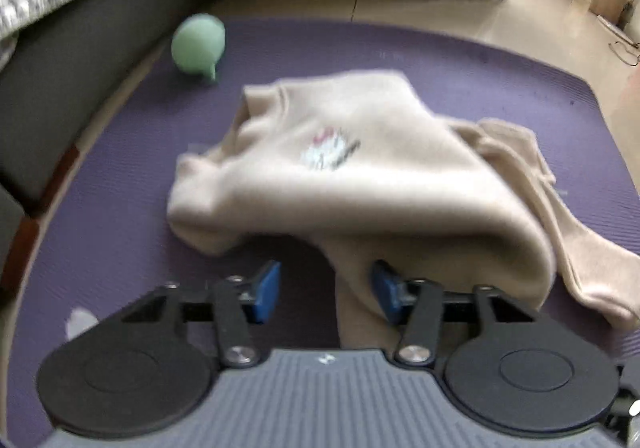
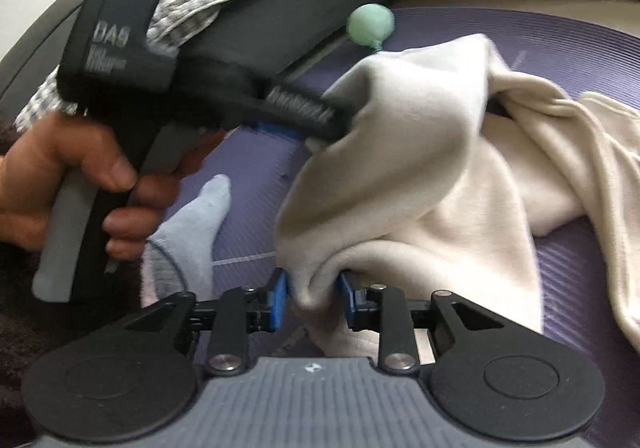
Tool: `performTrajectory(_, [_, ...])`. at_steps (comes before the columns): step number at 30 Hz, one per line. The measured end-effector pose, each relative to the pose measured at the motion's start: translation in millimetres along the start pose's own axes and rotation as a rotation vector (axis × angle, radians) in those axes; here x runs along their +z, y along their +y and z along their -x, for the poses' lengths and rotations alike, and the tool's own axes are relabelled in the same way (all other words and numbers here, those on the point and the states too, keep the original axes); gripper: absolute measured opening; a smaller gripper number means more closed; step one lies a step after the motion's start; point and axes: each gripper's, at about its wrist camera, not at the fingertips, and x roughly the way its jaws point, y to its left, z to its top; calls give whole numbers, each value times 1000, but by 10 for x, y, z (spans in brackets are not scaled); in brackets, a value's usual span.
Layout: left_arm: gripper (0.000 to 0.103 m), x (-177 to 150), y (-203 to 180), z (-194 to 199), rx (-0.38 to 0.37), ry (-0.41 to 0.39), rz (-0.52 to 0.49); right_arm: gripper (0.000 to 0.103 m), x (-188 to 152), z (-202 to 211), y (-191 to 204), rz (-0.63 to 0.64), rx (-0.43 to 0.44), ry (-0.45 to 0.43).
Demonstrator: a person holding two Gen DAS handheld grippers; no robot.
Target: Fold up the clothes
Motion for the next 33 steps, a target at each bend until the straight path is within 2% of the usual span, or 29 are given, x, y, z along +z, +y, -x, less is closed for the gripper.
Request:
performTrajectory(2, [38,-7,32,-31,5,21,11,37,5,106,-49,-15,-15,-27])
performTrajectory(4, [43,5,100,-32,-21,36,58,39,11,204,-123,-37,-34,-58])
performTrajectory(5, [53,12,124,-9,-38,31,78,43,17,287,-176,-56,-56,-82])
performTrajectory(6, [59,12,133,9,-46,25,85,46,23,360,-229,-72,-80,-104])
performTrajectory(7, [61,11,138,25,-52,18,89,46,27,432,-287,-90,-112,-127])
performTrajectory(11, [67,-10,142,42,-64,9,95,48,25,560,-543,-135,-348,-185])
performTrajectory(14, [70,-1,137,24,-87,11,108,48,-3,464,-687,-138,-517,-156])
performTrajectory(19, [71,0,83,47,-92,-2,87,46,-109,208,-768,-64,-662,-59])
performTrajectory(23, [71,9,71,29,-95,1,96,15,-101,187,-896,-89,-730,-50])
performTrajectory(26, [71,10,60,38,-99,-2,94,10,-70,360,-932,-145,-753,-120])
performTrajectory(31, [71,4,21,55,-101,-13,75,9,-5,691,-913,-173,-852,-253])
performTrajectory(33, [72,7,27,67,-103,-17,74,3,6,804,-930,-192,-914,-283])
